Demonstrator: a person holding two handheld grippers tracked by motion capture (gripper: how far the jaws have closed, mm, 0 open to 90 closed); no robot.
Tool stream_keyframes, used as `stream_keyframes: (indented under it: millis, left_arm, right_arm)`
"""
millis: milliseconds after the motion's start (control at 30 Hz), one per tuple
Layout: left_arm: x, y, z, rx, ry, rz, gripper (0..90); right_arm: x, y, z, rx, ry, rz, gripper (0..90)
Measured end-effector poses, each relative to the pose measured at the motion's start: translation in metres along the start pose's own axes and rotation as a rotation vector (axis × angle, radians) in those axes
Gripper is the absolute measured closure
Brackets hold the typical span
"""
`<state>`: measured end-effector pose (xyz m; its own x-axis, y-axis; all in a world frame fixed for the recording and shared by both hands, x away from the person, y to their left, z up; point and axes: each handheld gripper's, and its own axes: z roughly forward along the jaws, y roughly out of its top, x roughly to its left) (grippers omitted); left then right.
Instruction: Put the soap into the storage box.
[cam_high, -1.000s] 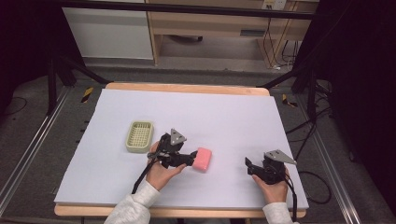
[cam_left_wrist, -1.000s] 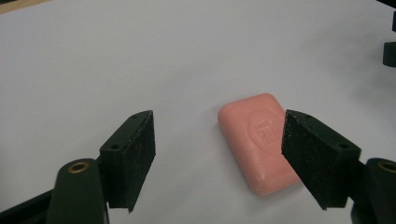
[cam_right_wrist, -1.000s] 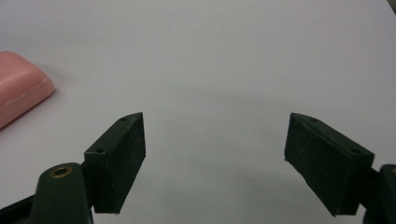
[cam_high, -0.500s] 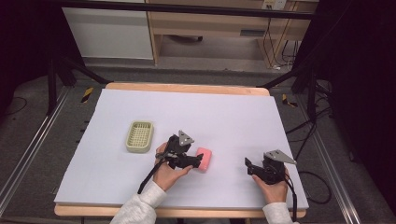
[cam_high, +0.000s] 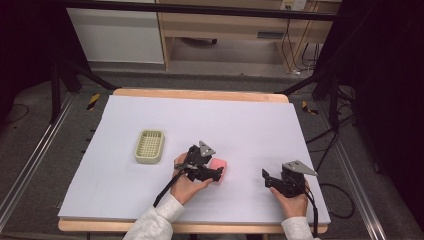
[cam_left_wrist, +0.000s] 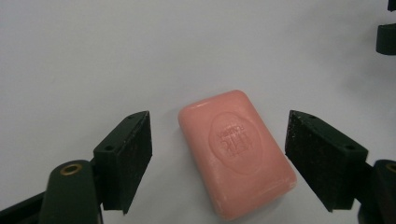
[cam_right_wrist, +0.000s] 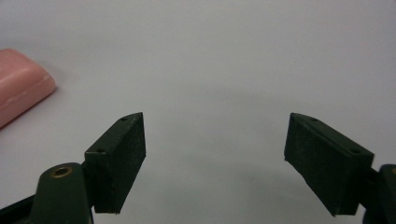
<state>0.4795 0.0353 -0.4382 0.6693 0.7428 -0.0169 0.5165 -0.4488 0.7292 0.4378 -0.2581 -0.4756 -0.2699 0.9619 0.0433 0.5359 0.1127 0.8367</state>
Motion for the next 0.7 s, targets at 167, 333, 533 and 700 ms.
stream_keyframes:
  millis: [167, 333, 533, 700]
  left_arm:
    - [-0.004, 0.000, 0.006, 0.017, -0.006, 0.003, 20.9]
    - [-0.005, -0.001, 0.011, 0.031, -0.007, 0.000, 19.7]
    - [-0.006, -0.001, 0.016, 0.041, -0.007, -0.009, 18.9]
    - [-0.007, -0.002, 0.022, 0.052, -0.004, -0.028, 18.2]
  right_arm:
    - [0.000, 0.000, 0.000, 0.001, 0.000, 0.000, 20.7]
    - [0.000, 0.000, 0.000, 0.002, 0.001, -0.001, 20.9]
    - [0.000, 0.000, 0.000, 0.005, 0.002, -0.001, 21.1]
    - [0.000, 0.000, 0.000, 0.006, 0.004, -0.001, 21.4]
